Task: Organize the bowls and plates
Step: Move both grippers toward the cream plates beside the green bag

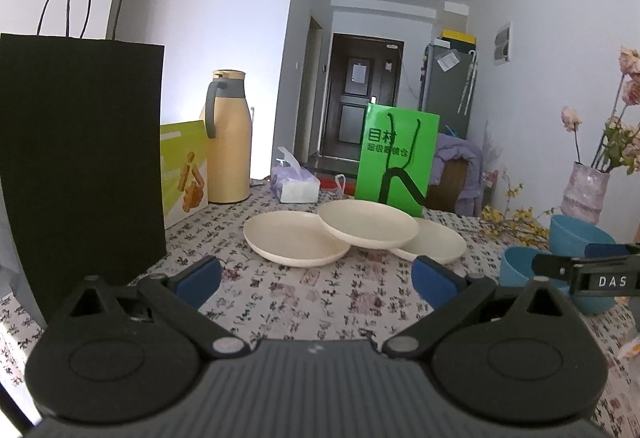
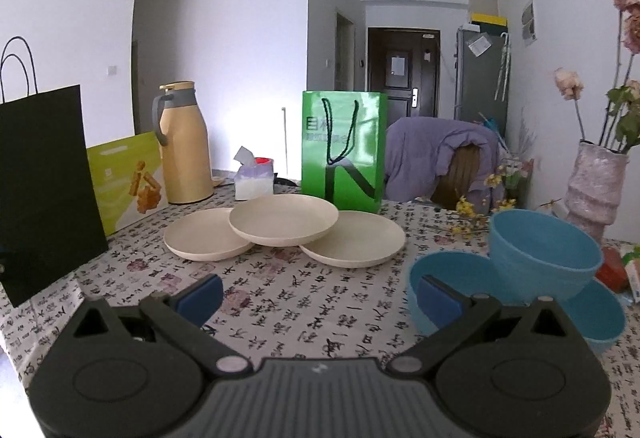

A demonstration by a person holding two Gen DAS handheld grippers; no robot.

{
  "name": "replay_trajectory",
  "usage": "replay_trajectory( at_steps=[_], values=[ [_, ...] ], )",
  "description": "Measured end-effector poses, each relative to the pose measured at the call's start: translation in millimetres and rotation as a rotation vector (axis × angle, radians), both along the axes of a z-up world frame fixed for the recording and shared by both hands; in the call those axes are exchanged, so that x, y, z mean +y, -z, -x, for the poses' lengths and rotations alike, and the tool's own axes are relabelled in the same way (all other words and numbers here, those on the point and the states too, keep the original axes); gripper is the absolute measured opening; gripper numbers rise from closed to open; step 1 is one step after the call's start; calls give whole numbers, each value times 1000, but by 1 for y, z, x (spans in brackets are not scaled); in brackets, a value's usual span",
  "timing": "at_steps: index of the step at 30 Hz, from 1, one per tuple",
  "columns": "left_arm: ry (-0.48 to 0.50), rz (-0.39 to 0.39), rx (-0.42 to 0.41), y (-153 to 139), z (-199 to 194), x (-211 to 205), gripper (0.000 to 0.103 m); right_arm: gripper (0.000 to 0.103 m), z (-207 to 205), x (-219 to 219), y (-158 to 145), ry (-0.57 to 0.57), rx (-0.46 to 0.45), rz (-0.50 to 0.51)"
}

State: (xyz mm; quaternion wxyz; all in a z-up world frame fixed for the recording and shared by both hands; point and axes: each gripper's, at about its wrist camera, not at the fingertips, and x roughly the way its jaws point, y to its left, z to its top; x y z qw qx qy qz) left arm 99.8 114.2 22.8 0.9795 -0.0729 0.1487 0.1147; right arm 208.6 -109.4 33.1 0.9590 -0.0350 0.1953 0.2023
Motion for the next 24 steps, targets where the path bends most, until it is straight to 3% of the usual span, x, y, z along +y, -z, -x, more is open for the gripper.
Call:
replay_trajectory(
  at_steps=[18,24],
  values=[
    [-7,49,-4,-19,-64,24,103,103,-69,36,-13,-36,45,-19],
    [-5,23,-7,-28,-84,28,103,103,-90,42,-19,-35,45,-20]
  ],
)
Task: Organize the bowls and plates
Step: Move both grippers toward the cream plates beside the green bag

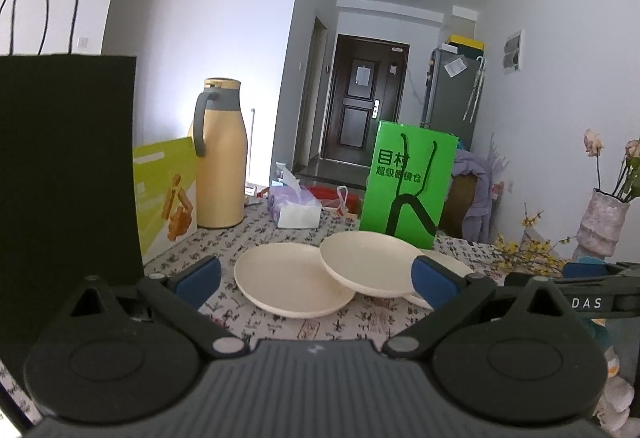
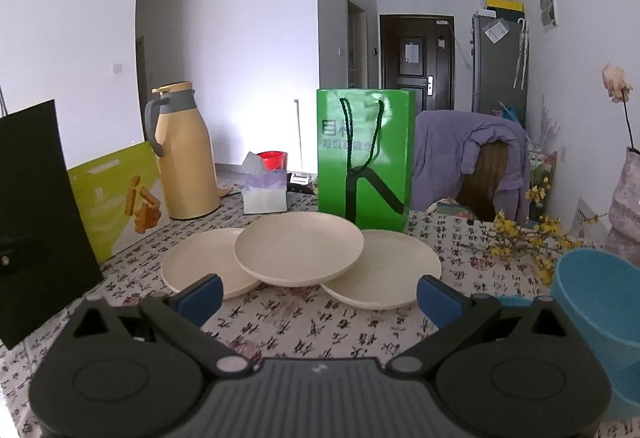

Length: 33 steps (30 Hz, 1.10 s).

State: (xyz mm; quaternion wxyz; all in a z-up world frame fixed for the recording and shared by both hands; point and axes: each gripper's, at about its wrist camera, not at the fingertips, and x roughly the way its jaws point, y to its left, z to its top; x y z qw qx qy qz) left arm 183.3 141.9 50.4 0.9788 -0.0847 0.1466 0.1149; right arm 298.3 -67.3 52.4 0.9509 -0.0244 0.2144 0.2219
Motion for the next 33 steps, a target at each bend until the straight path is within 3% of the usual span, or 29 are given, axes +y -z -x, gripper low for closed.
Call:
replay_trajectory(
  at_steps=[12,17,23,33],
  values=[
    [1,34,19,-20,-37,19,103,103,-35,25,-18,-9,6,2],
    [-4,90,17,-29,-52,28,103,103,-49,32,-24,-12,24,-18],
    [-63,83,20,-36,-74,32,103,103,-70,39,-30,11,49,-54],
    [-115,173,55,-38,-121,50,103,103,-110,54,-34,60,94,-103]
  ],
)
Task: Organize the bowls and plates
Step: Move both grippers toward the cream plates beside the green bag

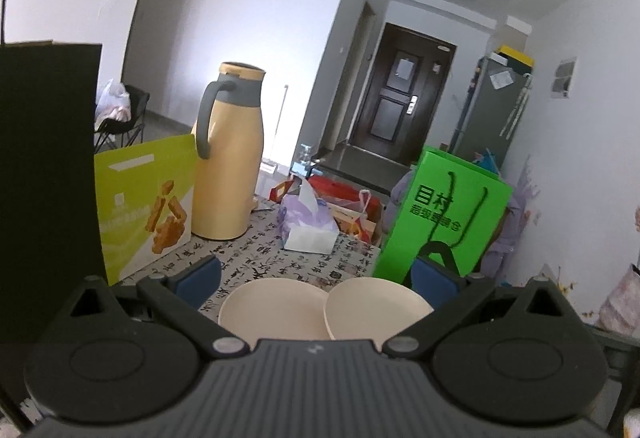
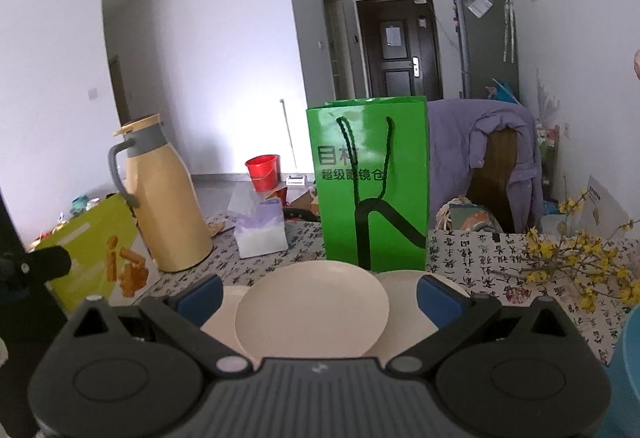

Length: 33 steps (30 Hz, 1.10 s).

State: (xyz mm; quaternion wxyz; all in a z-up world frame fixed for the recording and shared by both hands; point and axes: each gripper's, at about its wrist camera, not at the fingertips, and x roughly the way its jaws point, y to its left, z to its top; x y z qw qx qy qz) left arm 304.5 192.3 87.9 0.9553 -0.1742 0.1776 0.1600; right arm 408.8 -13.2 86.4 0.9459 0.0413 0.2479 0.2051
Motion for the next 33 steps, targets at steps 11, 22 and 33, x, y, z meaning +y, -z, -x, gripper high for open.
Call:
replay_trajectory(
  at_steps=[11,22,33],
  values=[
    [-53,70,46,8,-57,24,103,103,-52,18,9,62,48,-27],
    [-71,108,116,32,-112,41,103,103,-99,27,22,117,101,-45],
    [-62,130,193,63,-165,40,103,103,-133,31,65,166,184,-97]
  ],
)
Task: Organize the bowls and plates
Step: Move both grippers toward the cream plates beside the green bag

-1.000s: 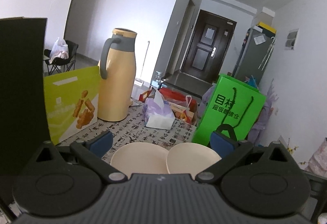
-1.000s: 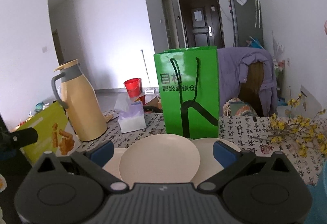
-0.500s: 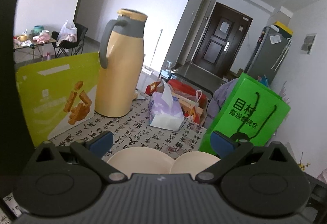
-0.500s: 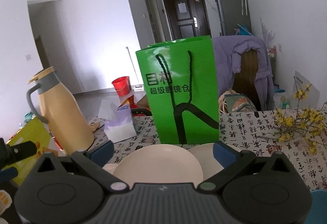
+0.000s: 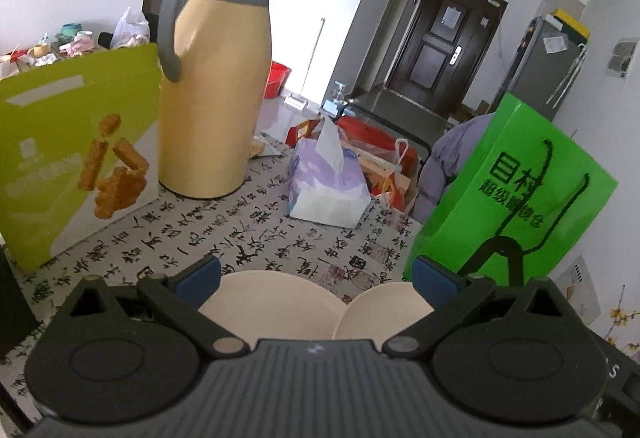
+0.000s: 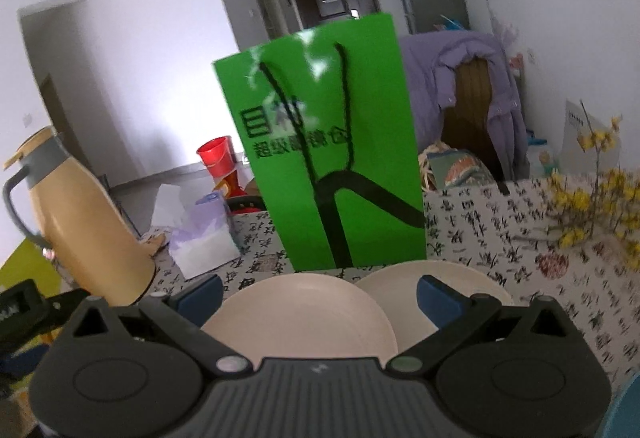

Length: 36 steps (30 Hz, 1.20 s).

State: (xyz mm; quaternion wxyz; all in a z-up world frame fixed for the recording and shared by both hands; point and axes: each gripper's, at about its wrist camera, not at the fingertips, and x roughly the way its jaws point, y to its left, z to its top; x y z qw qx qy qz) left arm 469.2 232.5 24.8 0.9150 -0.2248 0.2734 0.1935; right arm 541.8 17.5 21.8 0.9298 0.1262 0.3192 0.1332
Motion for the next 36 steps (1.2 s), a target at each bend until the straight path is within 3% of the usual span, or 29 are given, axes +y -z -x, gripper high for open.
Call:
replay_trajectory(
  at_steps=[12,16,25,31,36],
  values=[
    [24,-39,48,38,-15,0,103,103,-15,-25,30,42,28,-6],
    [29,-14,51,40,-18,2,103,103,-20,-31,35,51,40,-7],
    [47,-52,72,45,-23,-7,103,103,-23,-27,44,51,44,46],
    [88,11,110,59,-32,-8,103,103,-29,-25,54,53,73,84],
    [102,6,138,70,-38,-16,103,96,-33,-26,61,45,95,90]
  ],
)
